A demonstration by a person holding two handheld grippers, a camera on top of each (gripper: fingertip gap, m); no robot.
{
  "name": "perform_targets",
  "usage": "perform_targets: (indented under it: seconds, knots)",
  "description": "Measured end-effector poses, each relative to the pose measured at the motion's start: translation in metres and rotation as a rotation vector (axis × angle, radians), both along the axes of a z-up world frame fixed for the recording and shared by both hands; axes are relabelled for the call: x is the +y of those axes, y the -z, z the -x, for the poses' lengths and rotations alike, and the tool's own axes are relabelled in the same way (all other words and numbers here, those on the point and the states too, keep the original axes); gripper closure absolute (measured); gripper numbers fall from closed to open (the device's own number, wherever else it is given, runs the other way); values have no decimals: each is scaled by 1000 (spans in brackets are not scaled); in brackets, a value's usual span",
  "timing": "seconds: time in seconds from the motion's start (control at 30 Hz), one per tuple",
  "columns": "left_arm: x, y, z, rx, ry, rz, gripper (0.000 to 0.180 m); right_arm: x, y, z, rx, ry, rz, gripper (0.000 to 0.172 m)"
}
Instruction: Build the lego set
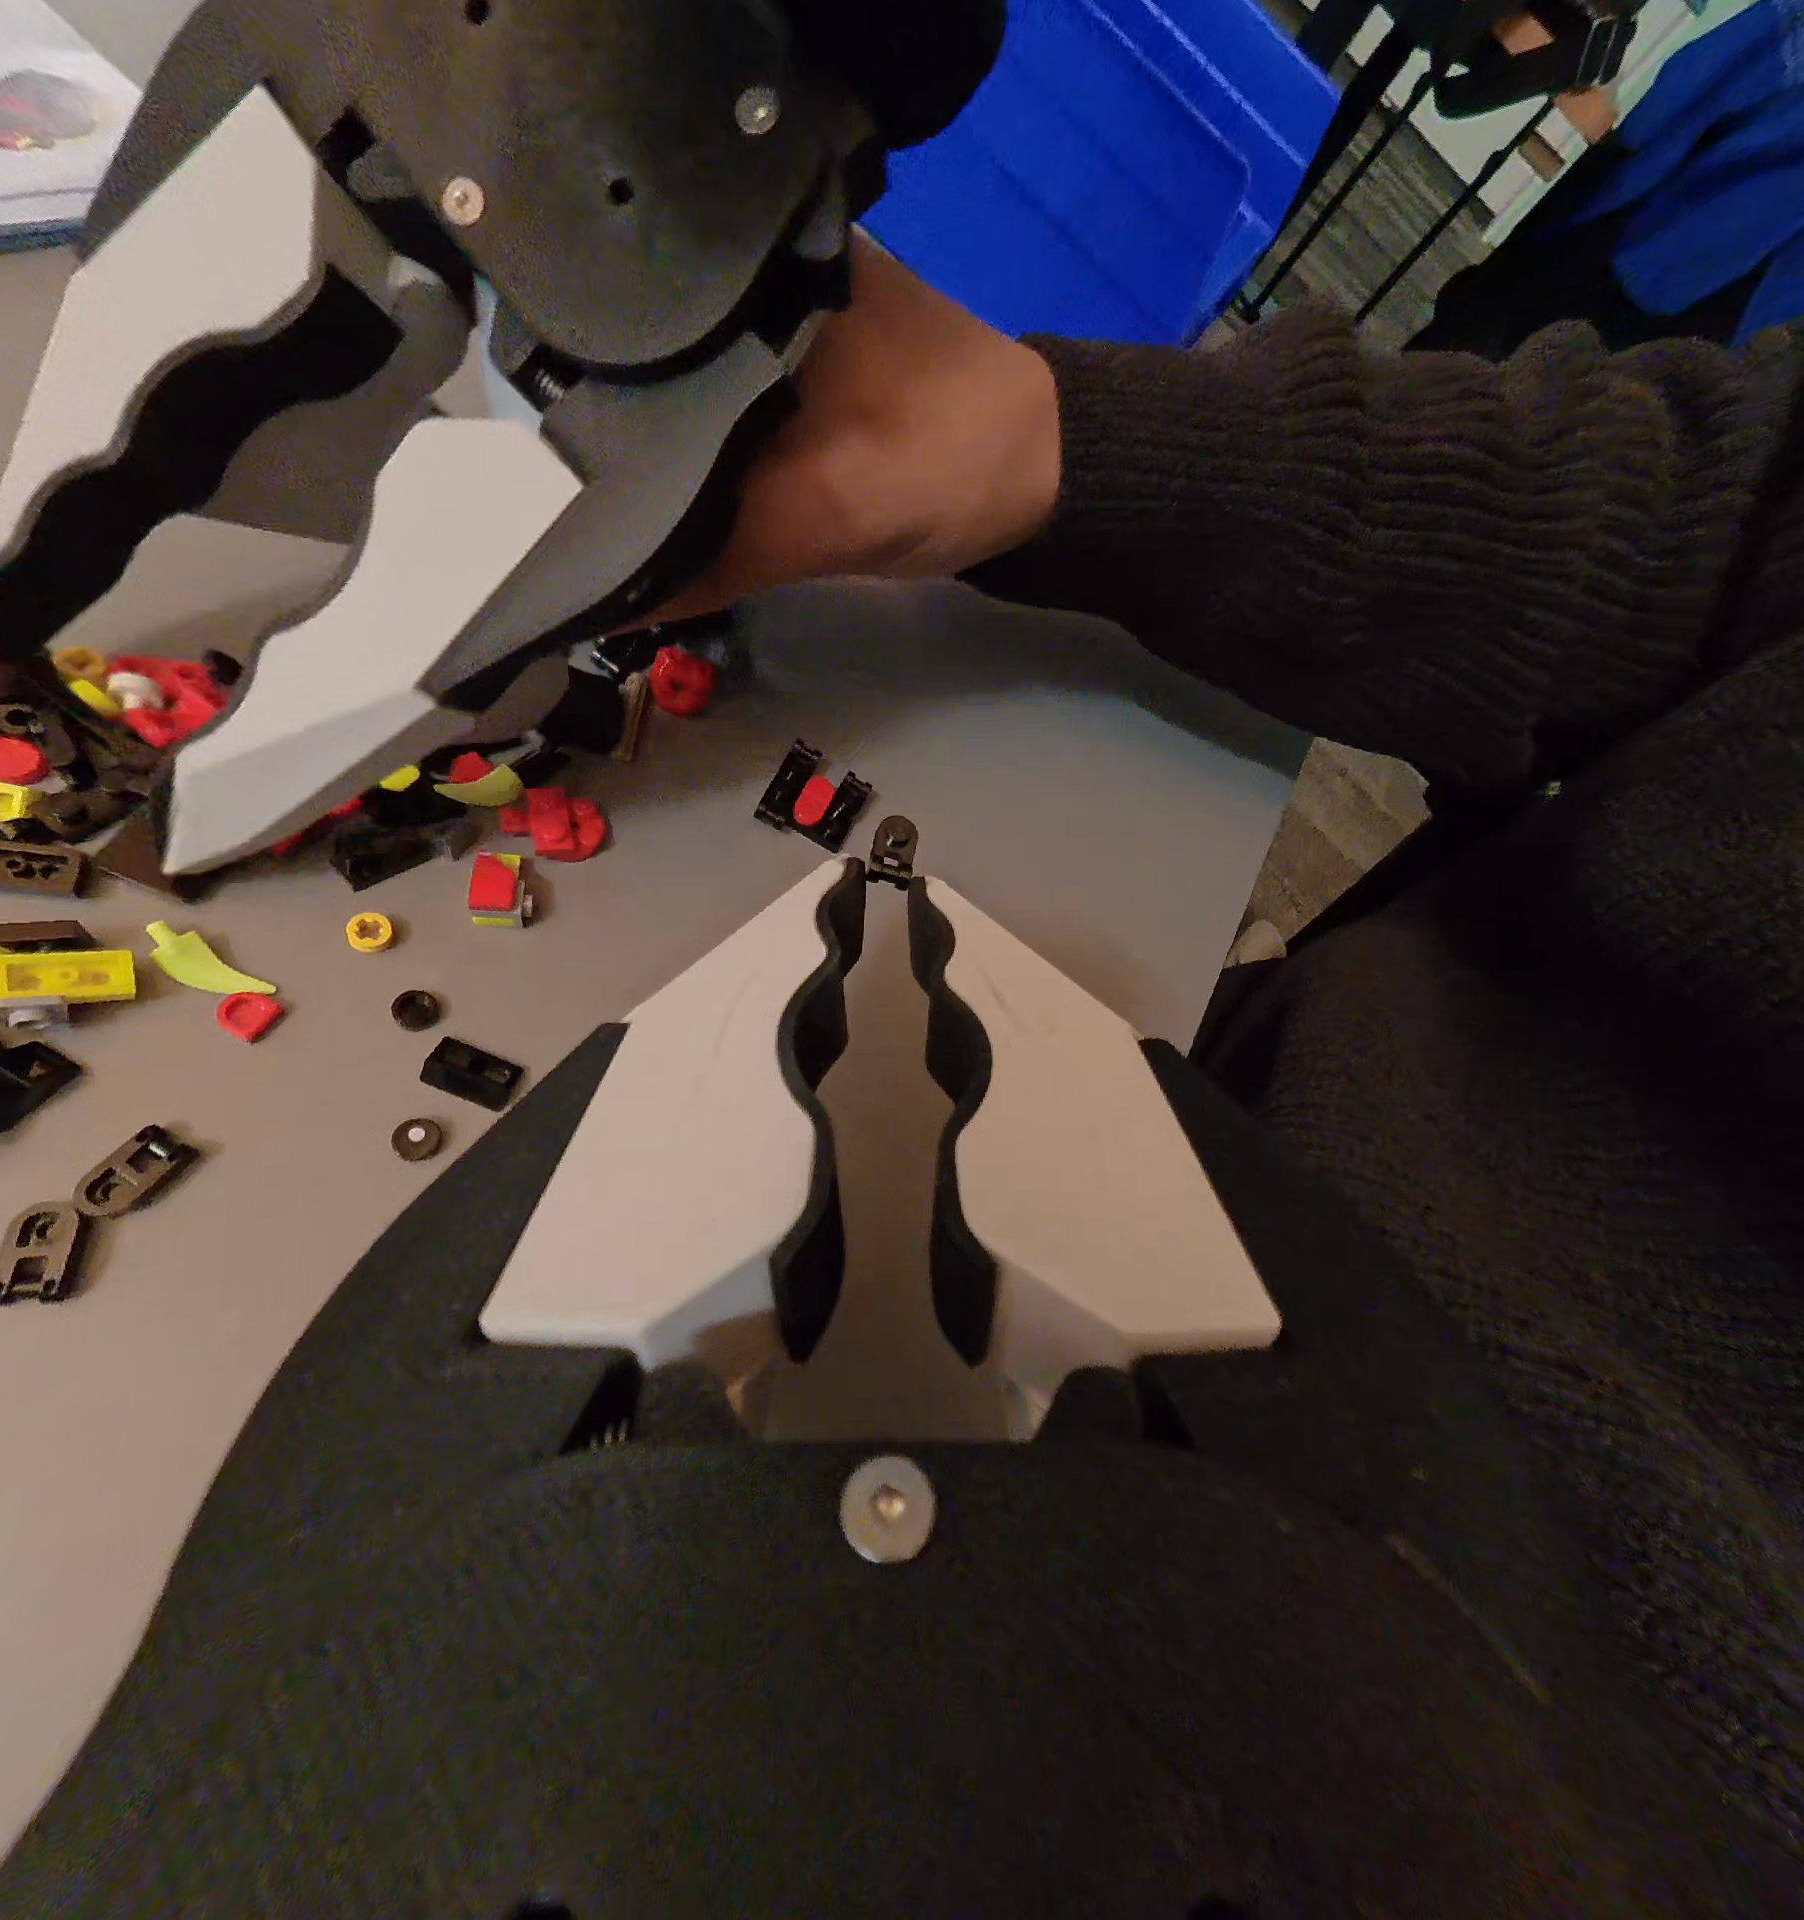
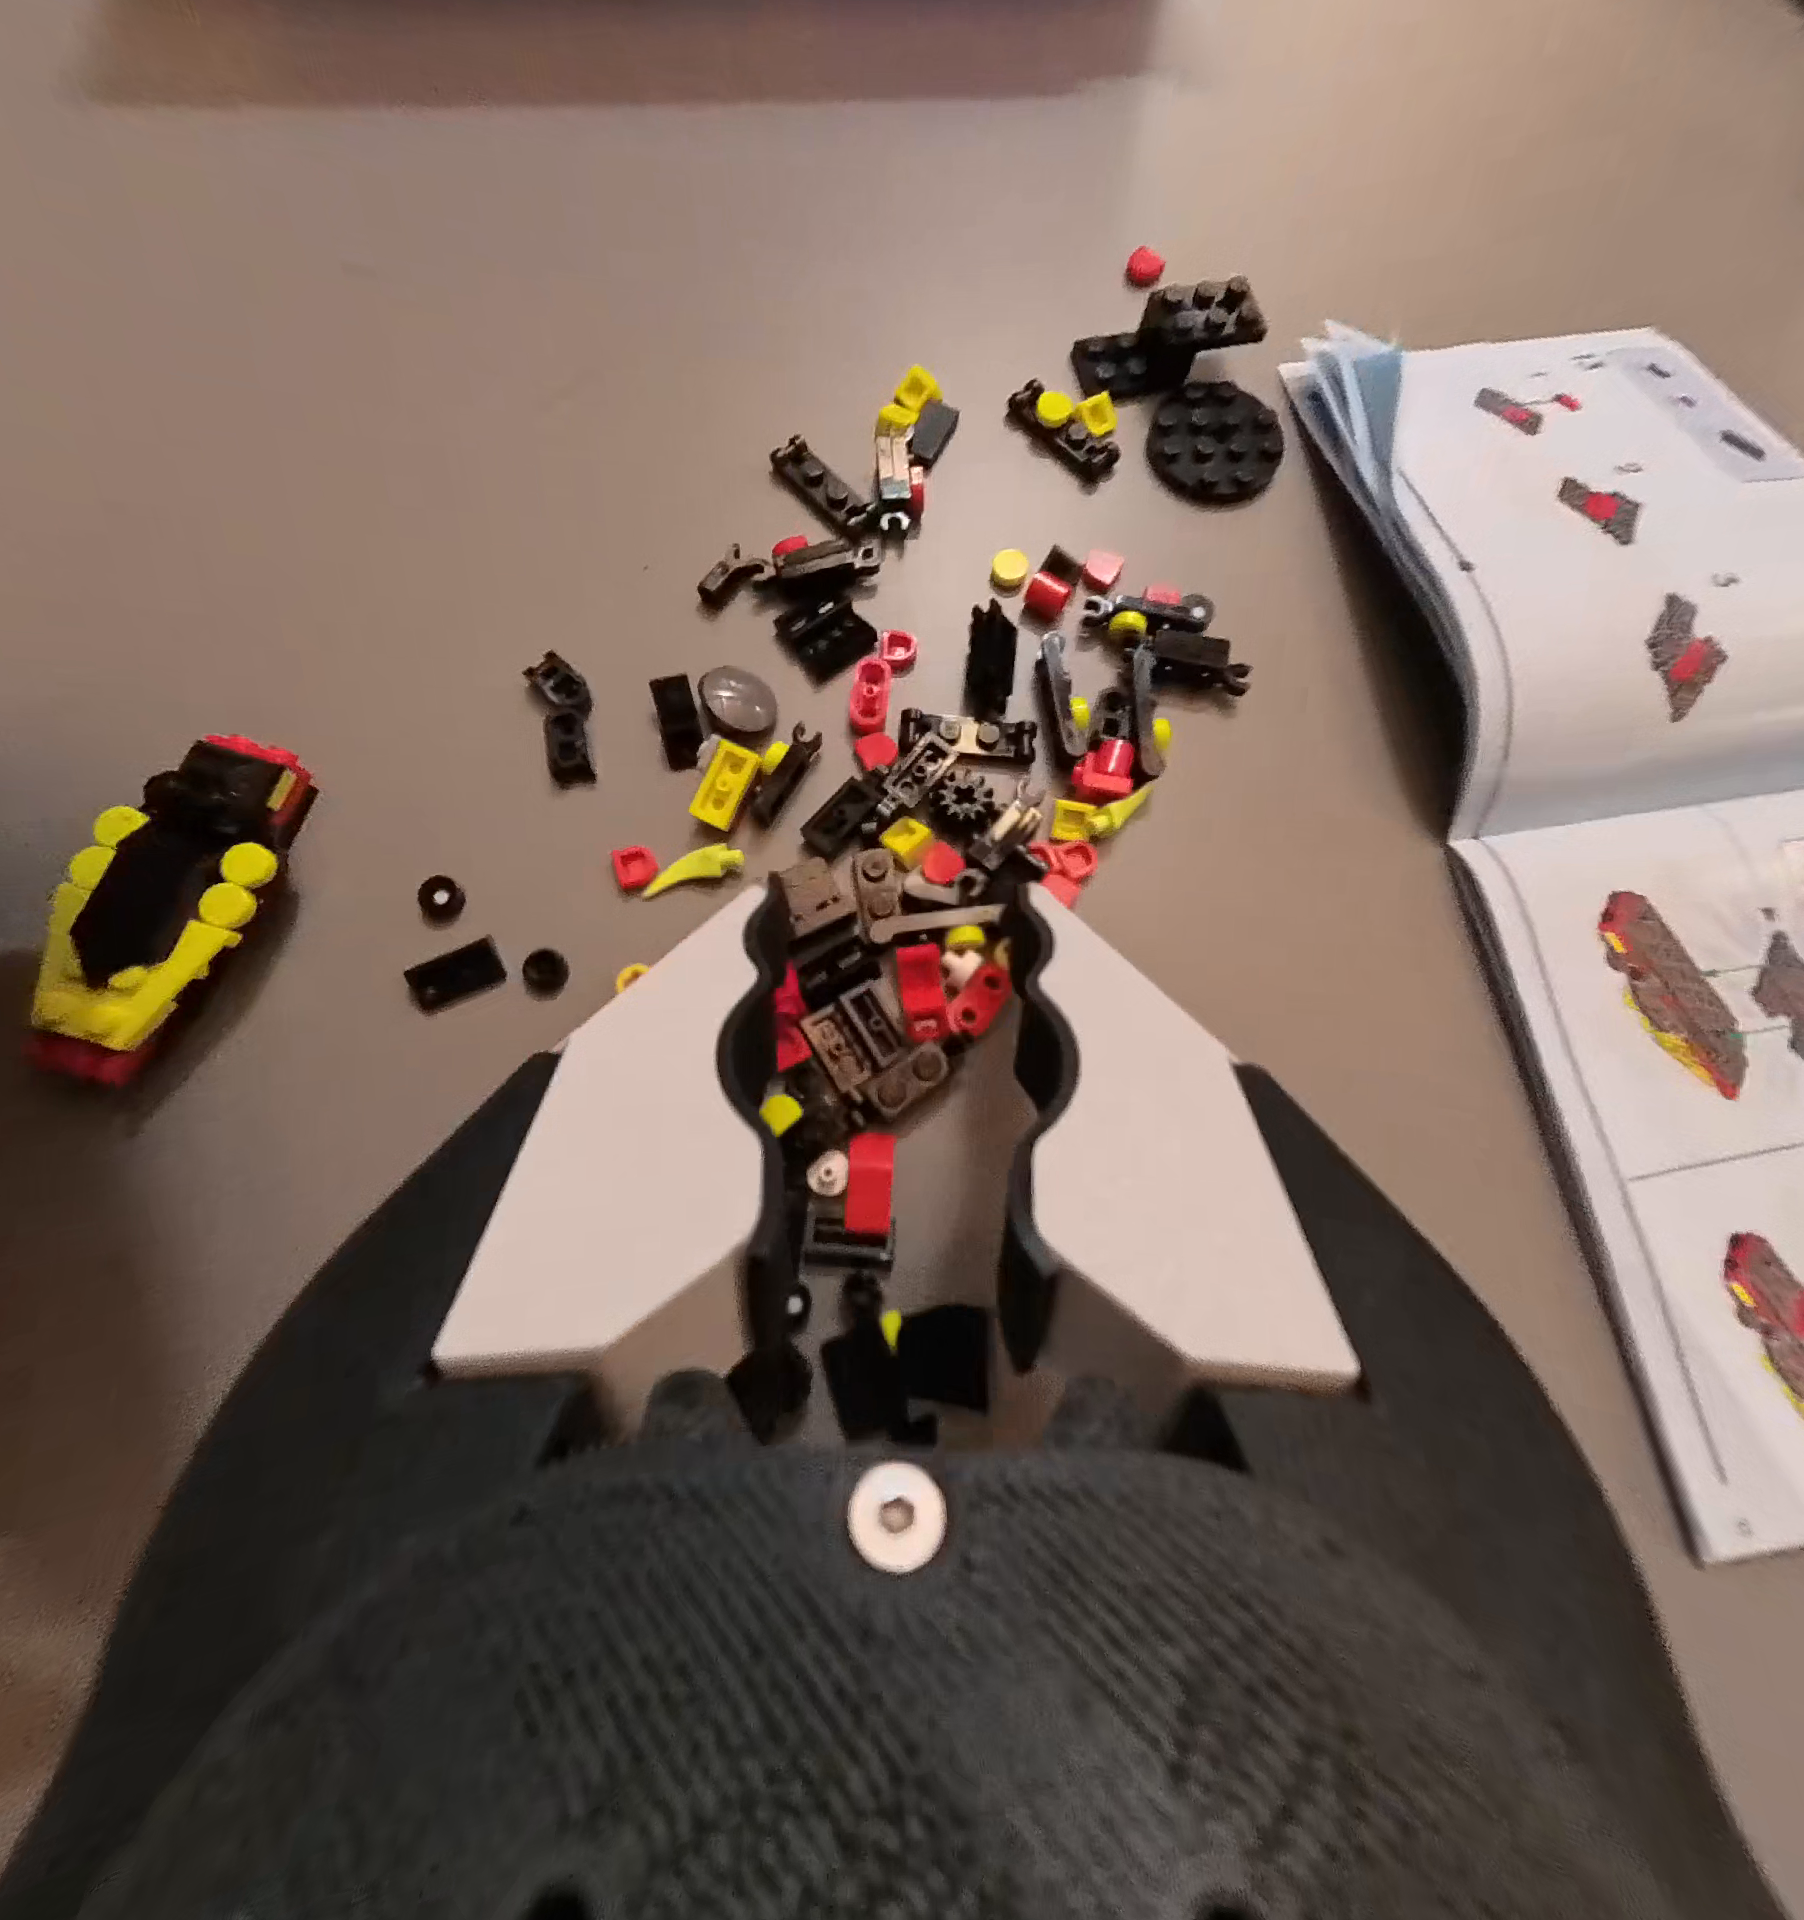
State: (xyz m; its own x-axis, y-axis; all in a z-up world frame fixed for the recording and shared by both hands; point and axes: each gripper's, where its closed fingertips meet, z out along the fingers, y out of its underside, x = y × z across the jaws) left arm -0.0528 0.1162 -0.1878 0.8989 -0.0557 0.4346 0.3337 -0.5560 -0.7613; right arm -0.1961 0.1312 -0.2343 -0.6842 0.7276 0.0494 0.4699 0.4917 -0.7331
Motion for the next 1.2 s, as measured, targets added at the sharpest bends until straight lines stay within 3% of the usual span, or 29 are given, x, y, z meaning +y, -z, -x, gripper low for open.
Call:
perform_targets:
  seconds: [0.03,0.3,0.43,0.6,0.8,0.97,1.1,1.2]
  knots:
    - [0,1,0,3,1,3,174,2,0,2,7,9,-12,133]
    - [0,3,-3,14,9,14,174,55,-4,21,39,174,-99,139]
    - [0,4,-2,23,7,16,174,35,-24,0,49,71,-19,132]
    - [1,4,-1,21,7,16,174,11,-11,-41,-1,-135,-62,133]
    - [2,5,-4,21,26,20,174,40,4,-31,-27,-40,-105,138]
    - [4,5,-5,16,33,22,174,72,-7,-18,22,102,-95,141]
    - [5,5,-5,18,32,22,174,48,-22,-45,-25,-36,43,138]
    - [5,5,-4,10,31,23,174,42,-9,-69,-80,-111,11,142]
